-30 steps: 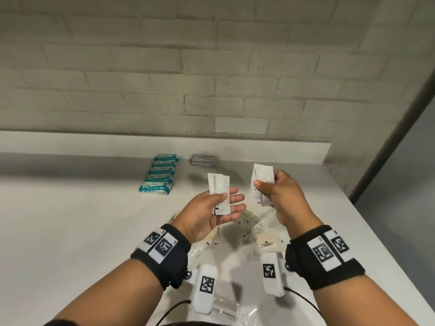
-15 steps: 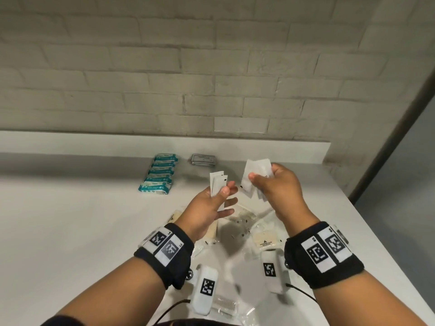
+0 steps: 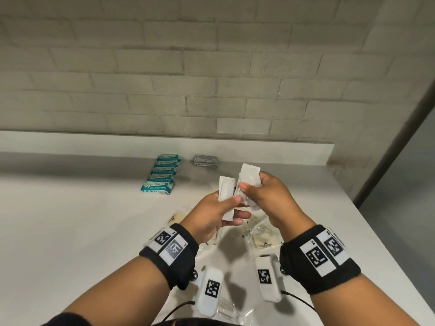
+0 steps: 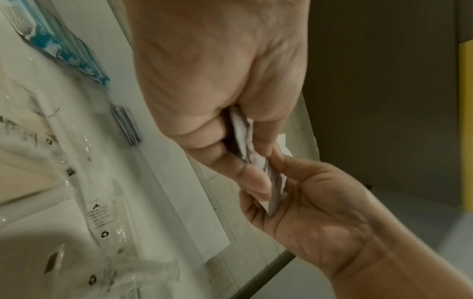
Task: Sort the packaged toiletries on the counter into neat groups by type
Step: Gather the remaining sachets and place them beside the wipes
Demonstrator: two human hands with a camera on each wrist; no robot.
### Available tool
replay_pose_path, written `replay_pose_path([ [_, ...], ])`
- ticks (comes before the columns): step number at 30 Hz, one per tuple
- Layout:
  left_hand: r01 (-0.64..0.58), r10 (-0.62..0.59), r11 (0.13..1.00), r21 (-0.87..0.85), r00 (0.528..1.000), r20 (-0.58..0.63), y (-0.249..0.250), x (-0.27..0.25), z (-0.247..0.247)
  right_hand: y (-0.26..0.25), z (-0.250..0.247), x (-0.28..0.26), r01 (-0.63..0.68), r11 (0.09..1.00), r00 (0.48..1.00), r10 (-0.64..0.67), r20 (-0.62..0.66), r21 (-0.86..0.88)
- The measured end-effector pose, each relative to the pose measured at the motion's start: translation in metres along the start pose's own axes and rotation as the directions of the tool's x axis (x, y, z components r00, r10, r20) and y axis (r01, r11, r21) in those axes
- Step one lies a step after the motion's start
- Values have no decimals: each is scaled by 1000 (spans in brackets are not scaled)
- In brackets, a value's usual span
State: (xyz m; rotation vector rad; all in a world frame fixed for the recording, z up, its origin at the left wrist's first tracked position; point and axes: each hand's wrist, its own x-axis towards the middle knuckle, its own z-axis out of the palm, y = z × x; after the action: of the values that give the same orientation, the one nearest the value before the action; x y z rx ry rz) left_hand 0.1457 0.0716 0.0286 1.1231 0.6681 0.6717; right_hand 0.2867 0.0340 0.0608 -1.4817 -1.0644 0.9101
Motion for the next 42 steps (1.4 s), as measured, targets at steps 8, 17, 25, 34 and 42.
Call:
replay_pose_path([
  [8, -3, 1, 998, -56, 999, -46, 1, -5, -11, -8, -15, -3, -61, 988, 988, 39, 152, 143],
  [17, -41, 49, 998, 56, 987, -152, -1, -2, -8, -16, -17, 2, 32, 993, 996, -21, 91, -118],
  [25, -73, 75, 997, 17, 961, -265, 2, 5, -11, -7, -15, 3, 241, 941, 956, -272, -106, -236],
  [34, -177, 157, 984, -32, 929, -336, 8, 12, -23, 1, -24, -6, 202, 958, 973, -172, 155, -202],
  [42, -235, 245, 969, 69, 937, -249, -3, 11, -5, 11, 7, 1, 33, 990, 988, -12, 156, -135],
])
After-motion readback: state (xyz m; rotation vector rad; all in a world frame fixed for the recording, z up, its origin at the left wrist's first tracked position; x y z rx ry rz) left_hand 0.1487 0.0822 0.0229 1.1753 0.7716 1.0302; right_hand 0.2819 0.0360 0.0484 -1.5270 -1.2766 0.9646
